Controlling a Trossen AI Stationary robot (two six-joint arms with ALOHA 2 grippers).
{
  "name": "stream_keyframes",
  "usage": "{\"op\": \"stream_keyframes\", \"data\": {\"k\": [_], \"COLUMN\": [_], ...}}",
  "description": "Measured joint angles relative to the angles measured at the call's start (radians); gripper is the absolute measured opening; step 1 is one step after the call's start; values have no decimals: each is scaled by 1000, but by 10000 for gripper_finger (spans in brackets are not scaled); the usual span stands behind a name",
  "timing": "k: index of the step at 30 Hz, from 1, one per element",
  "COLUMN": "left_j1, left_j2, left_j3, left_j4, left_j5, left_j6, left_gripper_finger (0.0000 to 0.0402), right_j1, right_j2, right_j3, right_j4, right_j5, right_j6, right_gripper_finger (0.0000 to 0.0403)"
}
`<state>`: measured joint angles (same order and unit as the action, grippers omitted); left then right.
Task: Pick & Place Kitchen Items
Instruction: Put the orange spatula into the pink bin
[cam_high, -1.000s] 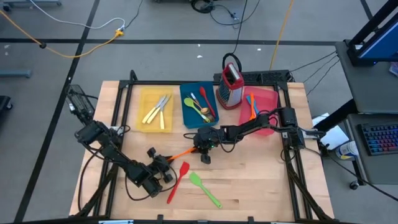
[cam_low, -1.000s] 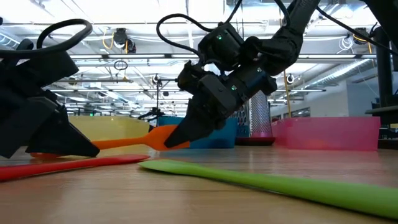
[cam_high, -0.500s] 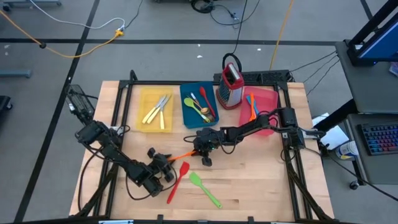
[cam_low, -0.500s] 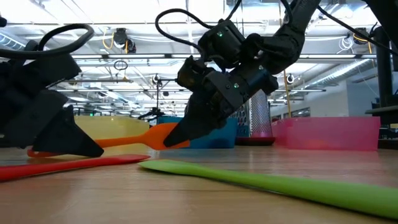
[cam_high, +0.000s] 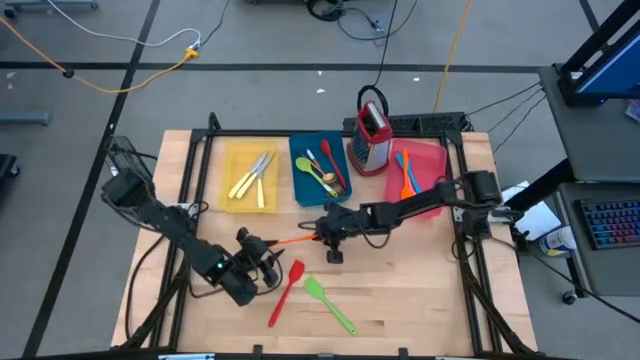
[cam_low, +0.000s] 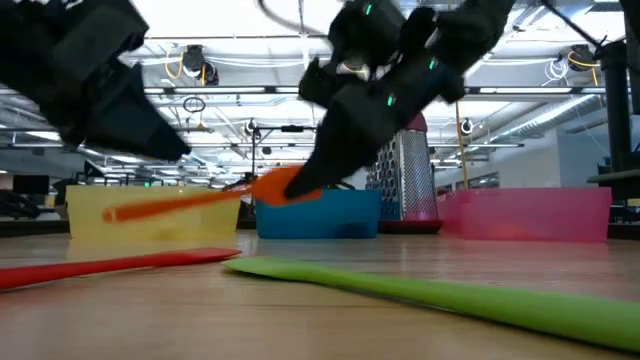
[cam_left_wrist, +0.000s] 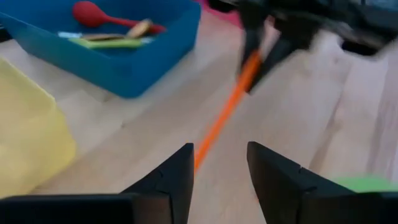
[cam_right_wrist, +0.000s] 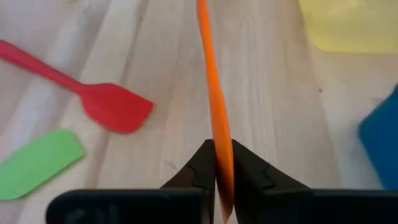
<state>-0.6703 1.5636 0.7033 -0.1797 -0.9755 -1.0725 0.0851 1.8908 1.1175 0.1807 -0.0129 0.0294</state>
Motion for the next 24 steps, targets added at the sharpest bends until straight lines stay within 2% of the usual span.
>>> {"op": "stream_keyframes", "data": {"k": [4, 8, 13, 16, 20, 24], "left_j1": [19, 27, 30, 30, 30, 30], "left_j2": [-45, -52, -52, -52, -52, -52], "left_j3": [0, 1, 1, 1, 1, 1], "left_j4": [6, 8, 7, 9, 11, 17], "left_j5": [-6, 28, 84, 86, 88, 88], "left_j6": [-6, 10, 17, 5, -10, -10], "left_gripper_finger": [144, 136, 136, 136, 136, 136], "right_j1": [53, 101, 162, 191, 213, 198], "right_j2": [-106, -254, -430, -512, -593, -652], "right_j3": [-1, 0, 0, -2, -45, -119], "right_j4": [-150, -362, -673, -883, -1095, -1244], "right_j5": [166, 386, 598, 701, 791, 800], "right_j6": [0, 108, 326, 543, 807, 1045], "right_gripper_finger": [18, 19, 19, 19, 20, 19]}}
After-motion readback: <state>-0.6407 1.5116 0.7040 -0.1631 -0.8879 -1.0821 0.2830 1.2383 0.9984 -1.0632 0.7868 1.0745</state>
